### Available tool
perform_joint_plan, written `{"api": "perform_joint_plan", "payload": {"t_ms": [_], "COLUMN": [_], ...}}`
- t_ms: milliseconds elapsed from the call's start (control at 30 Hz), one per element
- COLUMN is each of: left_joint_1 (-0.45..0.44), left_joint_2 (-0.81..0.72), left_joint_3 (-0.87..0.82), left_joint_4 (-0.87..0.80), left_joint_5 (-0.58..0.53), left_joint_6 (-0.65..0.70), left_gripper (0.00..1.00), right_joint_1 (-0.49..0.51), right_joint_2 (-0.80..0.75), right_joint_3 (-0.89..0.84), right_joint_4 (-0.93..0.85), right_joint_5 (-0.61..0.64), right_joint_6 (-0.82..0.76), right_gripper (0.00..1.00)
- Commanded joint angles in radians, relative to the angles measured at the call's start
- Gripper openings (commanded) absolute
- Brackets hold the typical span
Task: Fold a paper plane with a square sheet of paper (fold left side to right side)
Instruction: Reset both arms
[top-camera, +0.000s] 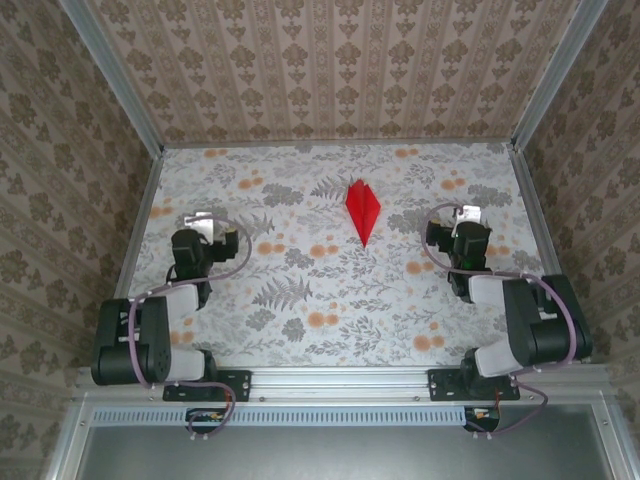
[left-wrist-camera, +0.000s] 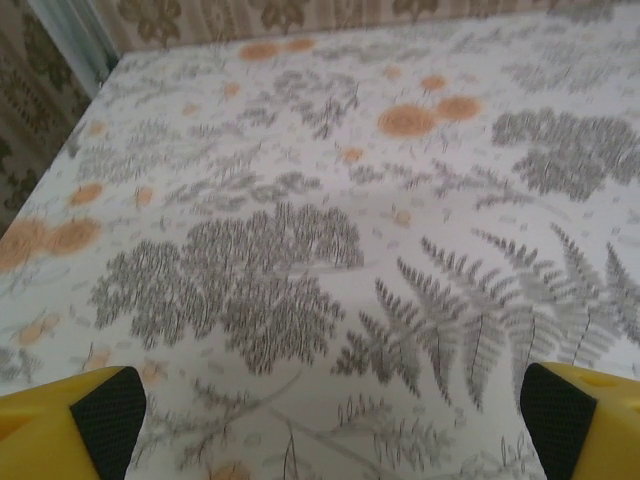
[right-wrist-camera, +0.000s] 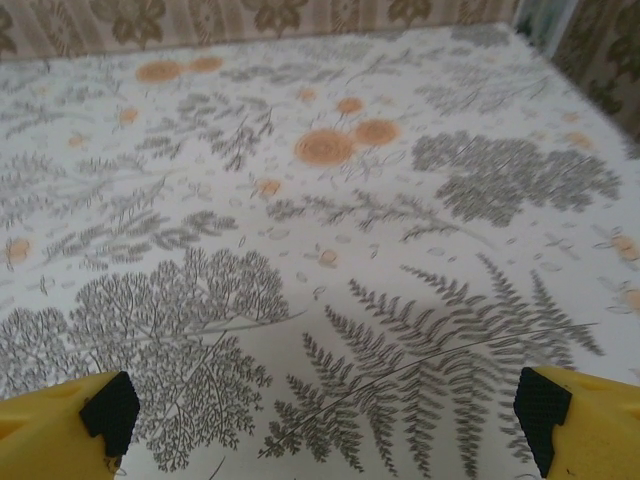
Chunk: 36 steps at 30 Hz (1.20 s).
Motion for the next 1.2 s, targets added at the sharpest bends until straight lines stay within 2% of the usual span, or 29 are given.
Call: {"api": "perform_joint_plan", "payload": {"t_ms": [0,67,233,300,567,1167], "left_joint_1": [0.016,0.016,0.028,0.025,0.013,0.010], "left_joint_2": [0.103,0.182,0.157,0.164,0.164,0.163], "left_joint_3": [-0.042,-0.051,0.015,0.049,0.051,0.051], "left_joint_4": [0.257,0.370,0.190,0.142,0.134,0.134], "left_joint_5": [0.083,0.103,0.108,0.065,0.029,0.025], "left_joint_6": [0.019,0.032,0.011,-0.001,0.002,0.004], "left_gripper": [1.00,1.00,1.00,1.00,1.00,1.00], "right_joint_1": [-0.004,-0.005,-0.007,-0.007,-0.005,0.007], "right_joint_2": [0.040,0.040,0.043,0.044,0.041,0.041], "right_joint_3": [-0.005,-0.004,-0.002,0.000,-0.002,-0.001], "right_joint_4": [0.139,0.137,0.137,0.135,0.136,0.134], "right_joint_5": [-0.075,-0.083,-0.090,-0.090,-0.088,-0.074], "right_joint_6": [-0.032,-0.032,-0.034,-0.034,-0.037,-0.045], "right_gripper": [1.00,1.00,1.00,1.00,1.00,1.00]}}
